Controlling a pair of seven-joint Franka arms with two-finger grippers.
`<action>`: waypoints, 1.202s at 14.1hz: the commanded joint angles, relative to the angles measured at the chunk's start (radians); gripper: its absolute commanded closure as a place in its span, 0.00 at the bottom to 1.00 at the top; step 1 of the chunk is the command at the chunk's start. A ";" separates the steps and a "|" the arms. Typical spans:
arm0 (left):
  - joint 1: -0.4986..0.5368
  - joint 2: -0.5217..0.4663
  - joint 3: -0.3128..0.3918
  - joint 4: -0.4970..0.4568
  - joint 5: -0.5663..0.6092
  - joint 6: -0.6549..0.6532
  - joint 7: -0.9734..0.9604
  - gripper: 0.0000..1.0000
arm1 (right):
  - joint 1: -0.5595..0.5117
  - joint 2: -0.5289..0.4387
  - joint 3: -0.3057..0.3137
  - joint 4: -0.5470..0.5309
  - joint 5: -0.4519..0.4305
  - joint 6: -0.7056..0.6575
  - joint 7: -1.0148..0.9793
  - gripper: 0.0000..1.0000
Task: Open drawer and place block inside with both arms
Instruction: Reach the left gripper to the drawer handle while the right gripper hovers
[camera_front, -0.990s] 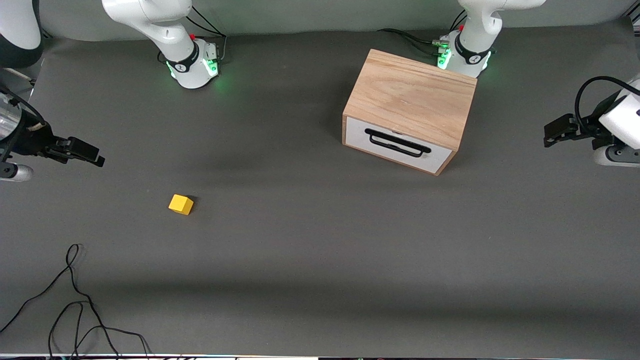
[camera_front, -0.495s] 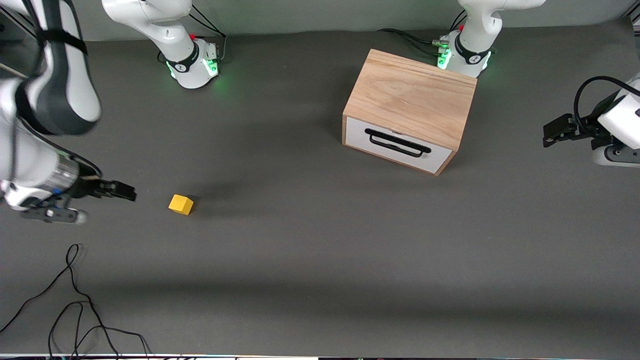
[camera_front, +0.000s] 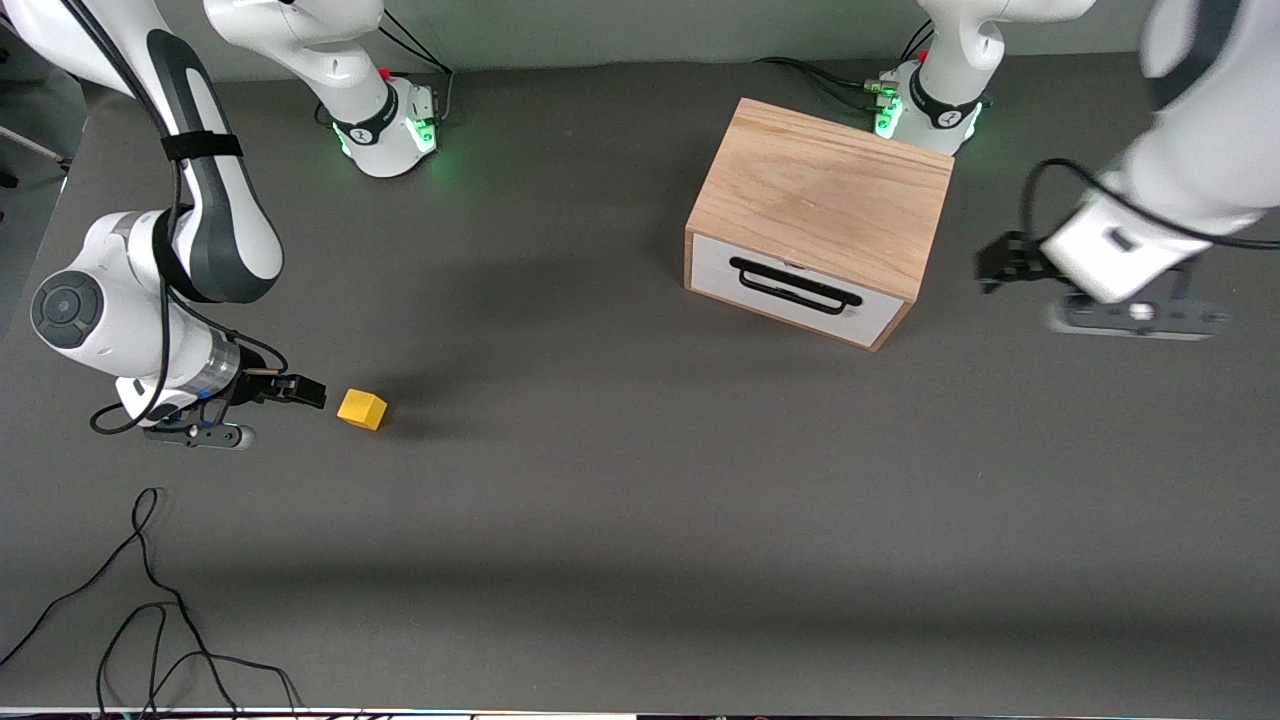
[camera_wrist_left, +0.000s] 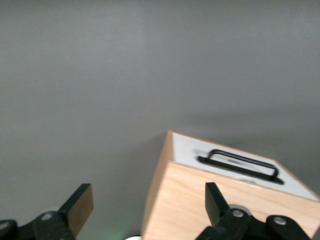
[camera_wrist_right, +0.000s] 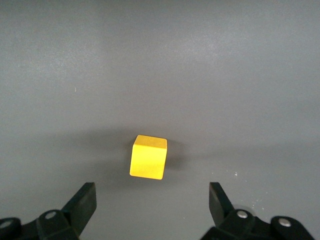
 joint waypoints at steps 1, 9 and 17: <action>-0.096 0.019 0.012 0.014 -0.028 0.010 -0.135 0.00 | 0.009 -0.008 -0.003 -0.024 -0.015 0.033 0.013 0.00; -0.260 0.061 -0.014 0.019 -0.077 0.064 -0.996 0.00 | 0.011 0.025 -0.005 -0.038 -0.015 0.070 0.013 0.00; -0.300 0.102 -0.014 0.012 -0.077 -0.005 -1.694 0.00 | 0.021 0.046 -0.006 -0.038 -0.016 0.095 0.013 0.00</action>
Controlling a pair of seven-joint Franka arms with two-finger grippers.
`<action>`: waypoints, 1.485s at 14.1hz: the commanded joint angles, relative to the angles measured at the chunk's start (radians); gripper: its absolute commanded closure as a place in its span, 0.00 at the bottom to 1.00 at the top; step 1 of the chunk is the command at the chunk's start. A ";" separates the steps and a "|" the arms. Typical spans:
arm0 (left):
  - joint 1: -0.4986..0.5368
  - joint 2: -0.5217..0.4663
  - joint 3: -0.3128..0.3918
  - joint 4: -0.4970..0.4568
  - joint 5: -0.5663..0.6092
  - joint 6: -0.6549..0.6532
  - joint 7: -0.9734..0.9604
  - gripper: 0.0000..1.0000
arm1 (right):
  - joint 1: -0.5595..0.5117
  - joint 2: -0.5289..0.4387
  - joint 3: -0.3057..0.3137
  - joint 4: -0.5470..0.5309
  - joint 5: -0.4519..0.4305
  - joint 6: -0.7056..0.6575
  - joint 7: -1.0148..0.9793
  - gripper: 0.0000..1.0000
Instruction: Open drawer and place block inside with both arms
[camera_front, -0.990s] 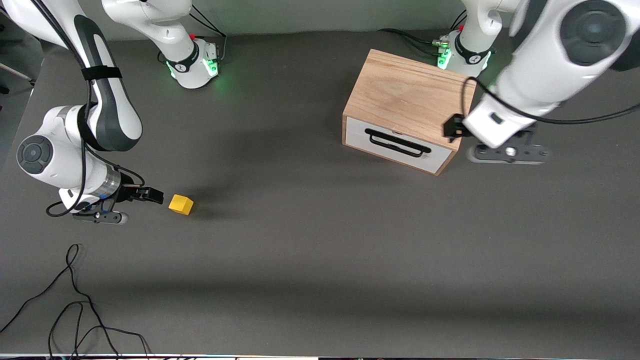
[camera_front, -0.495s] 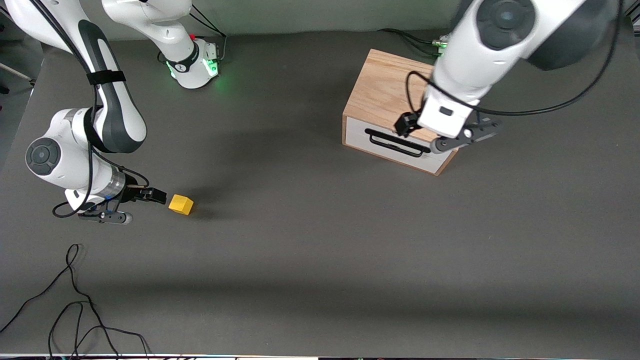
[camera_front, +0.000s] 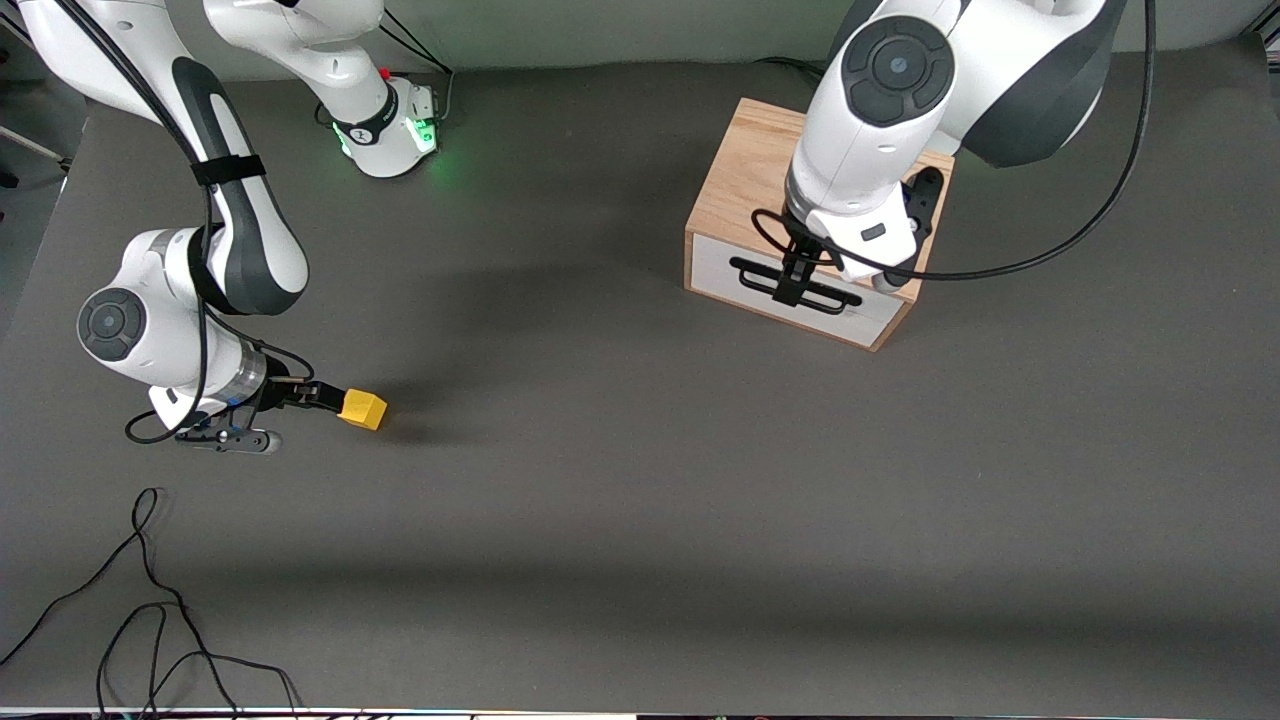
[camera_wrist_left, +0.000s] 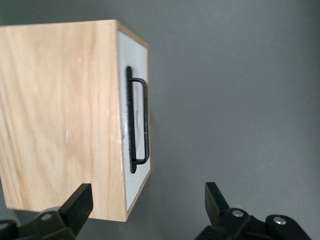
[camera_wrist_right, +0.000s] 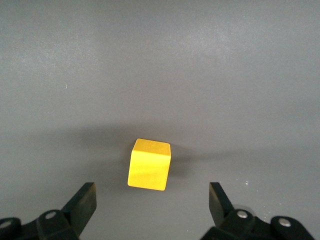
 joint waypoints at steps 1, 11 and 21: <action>-0.016 0.017 0.010 0.012 0.002 -0.059 -0.070 0.00 | 0.008 -0.007 -0.008 -0.004 -0.016 0.014 0.011 0.00; -0.021 0.171 0.010 0.005 0.002 -0.017 0.044 0.00 | 0.008 -0.012 -0.009 -0.001 -0.015 0.002 0.016 0.00; -0.025 0.217 0.011 -0.129 0.039 0.129 0.099 0.00 | 0.030 0.000 -0.009 -0.001 -0.015 0.017 0.011 0.00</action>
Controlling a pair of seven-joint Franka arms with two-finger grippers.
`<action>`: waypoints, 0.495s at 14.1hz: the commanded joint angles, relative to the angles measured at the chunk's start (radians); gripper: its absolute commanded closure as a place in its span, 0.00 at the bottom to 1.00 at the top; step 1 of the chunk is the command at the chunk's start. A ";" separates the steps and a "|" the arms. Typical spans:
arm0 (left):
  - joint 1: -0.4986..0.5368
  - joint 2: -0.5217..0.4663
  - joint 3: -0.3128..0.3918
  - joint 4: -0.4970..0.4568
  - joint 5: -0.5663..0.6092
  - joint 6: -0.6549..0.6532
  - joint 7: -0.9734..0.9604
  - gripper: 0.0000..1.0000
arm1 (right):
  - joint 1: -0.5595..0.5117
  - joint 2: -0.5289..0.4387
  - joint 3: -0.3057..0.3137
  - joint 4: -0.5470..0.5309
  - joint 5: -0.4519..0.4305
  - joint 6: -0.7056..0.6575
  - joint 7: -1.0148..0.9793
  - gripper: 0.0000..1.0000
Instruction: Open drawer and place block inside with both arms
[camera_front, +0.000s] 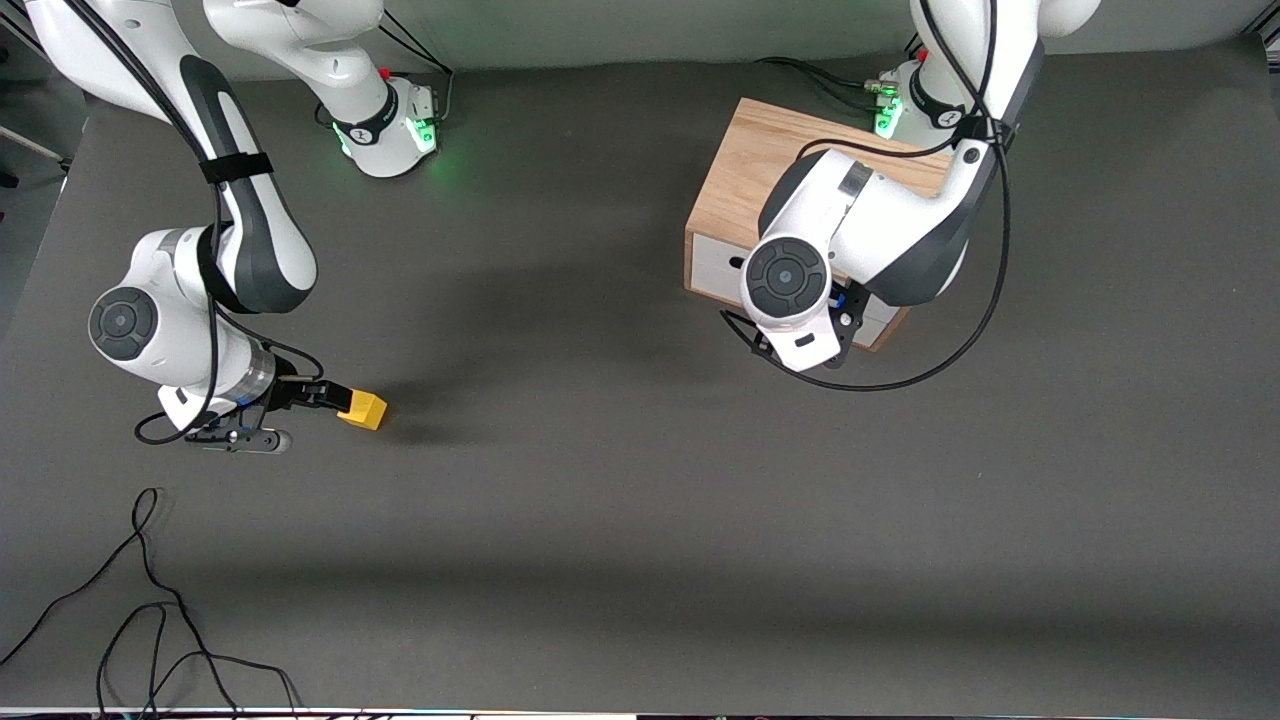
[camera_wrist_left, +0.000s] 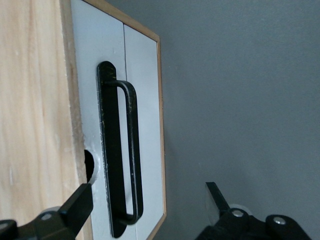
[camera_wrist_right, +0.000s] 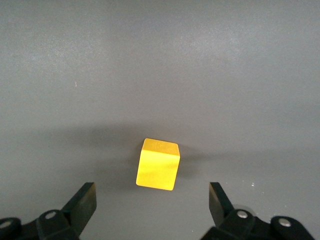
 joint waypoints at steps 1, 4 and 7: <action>-0.009 -0.018 0.010 -0.052 0.015 0.039 0.021 0.00 | 0.008 0.000 -0.007 -0.002 -0.015 0.017 0.010 0.00; -0.009 -0.018 0.010 -0.098 0.021 0.089 0.024 0.00 | 0.008 0.000 -0.007 -0.004 -0.015 0.017 0.008 0.00; -0.007 -0.014 0.010 -0.125 0.034 0.138 0.026 0.00 | 0.008 0.012 -0.006 -0.004 -0.015 0.018 0.013 0.00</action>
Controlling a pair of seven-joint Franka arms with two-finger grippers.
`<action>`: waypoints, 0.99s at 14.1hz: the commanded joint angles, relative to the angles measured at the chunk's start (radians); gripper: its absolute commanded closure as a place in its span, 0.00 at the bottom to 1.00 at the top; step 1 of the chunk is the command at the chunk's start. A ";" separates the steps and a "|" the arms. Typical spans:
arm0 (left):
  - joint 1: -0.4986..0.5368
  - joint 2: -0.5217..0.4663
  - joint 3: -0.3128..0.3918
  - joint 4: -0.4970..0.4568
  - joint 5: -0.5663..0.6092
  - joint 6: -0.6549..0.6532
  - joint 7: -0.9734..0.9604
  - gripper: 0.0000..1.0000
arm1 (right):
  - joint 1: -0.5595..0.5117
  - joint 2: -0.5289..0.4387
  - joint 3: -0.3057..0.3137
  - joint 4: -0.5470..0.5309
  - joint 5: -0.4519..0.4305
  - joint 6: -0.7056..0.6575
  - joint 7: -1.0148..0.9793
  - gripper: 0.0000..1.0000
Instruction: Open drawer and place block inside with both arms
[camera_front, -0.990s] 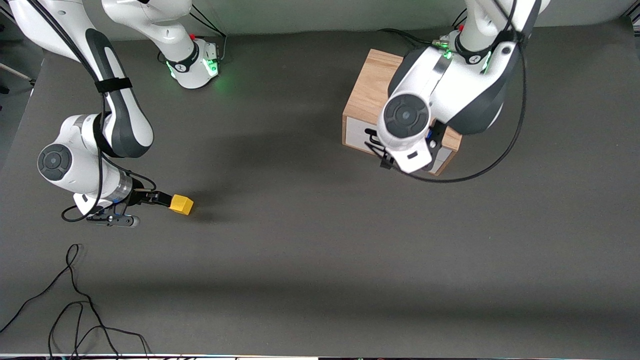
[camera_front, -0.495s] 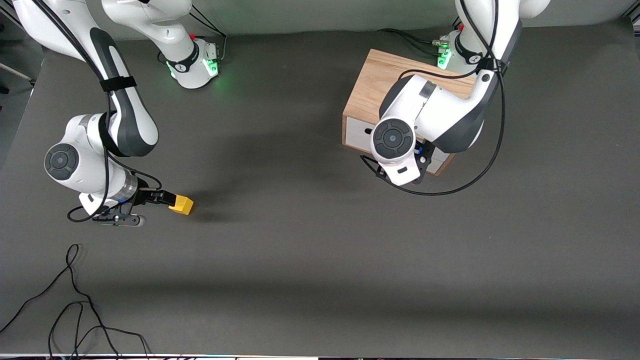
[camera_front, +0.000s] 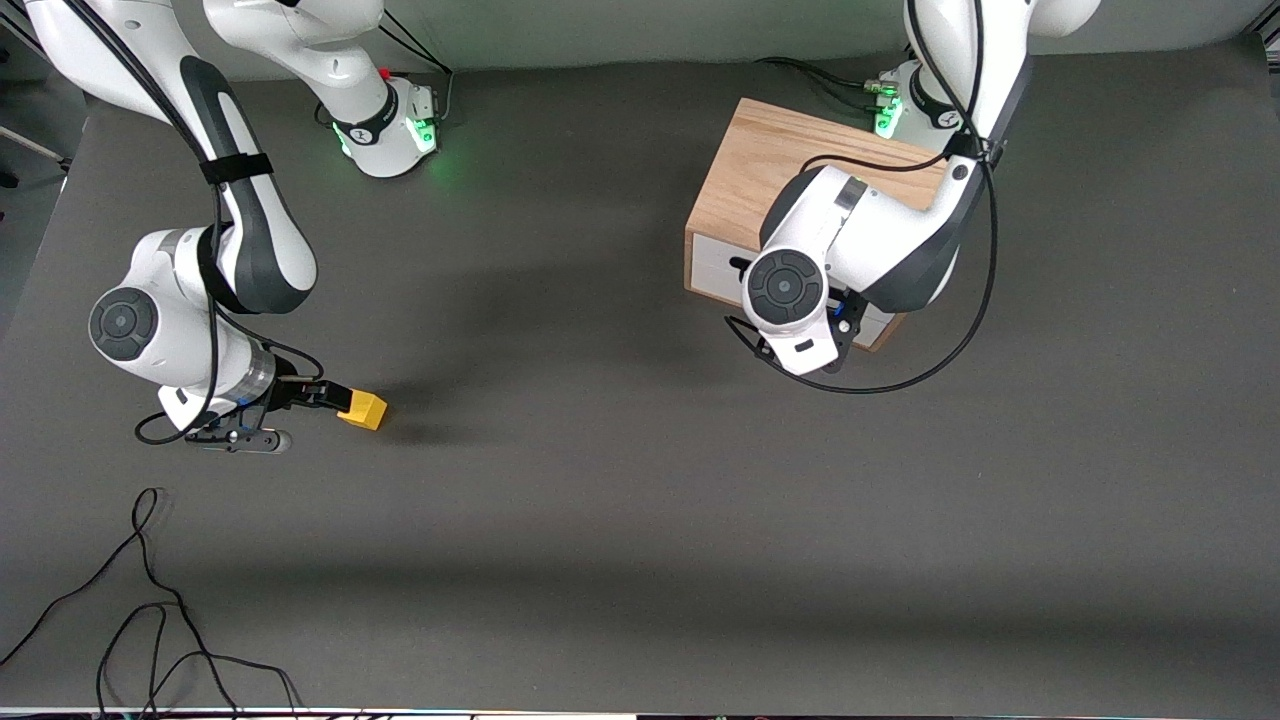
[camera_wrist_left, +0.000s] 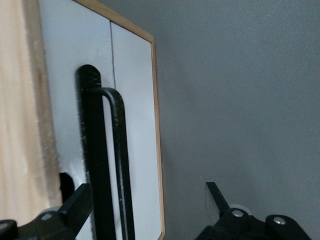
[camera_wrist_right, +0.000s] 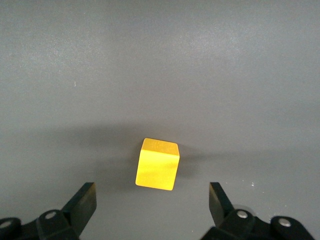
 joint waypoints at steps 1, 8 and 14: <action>-0.007 -0.013 0.007 -0.044 0.016 0.047 0.011 0.00 | 0.008 0.020 -0.006 -0.005 -0.015 0.020 0.013 0.00; -0.010 0.015 0.007 -0.061 0.016 0.064 0.011 0.00 | 0.030 0.064 -0.007 -0.141 -0.015 0.248 0.025 0.00; -0.010 0.041 0.007 -0.063 0.017 0.101 0.011 0.00 | 0.030 0.135 -0.007 -0.150 -0.015 0.351 0.027 0.00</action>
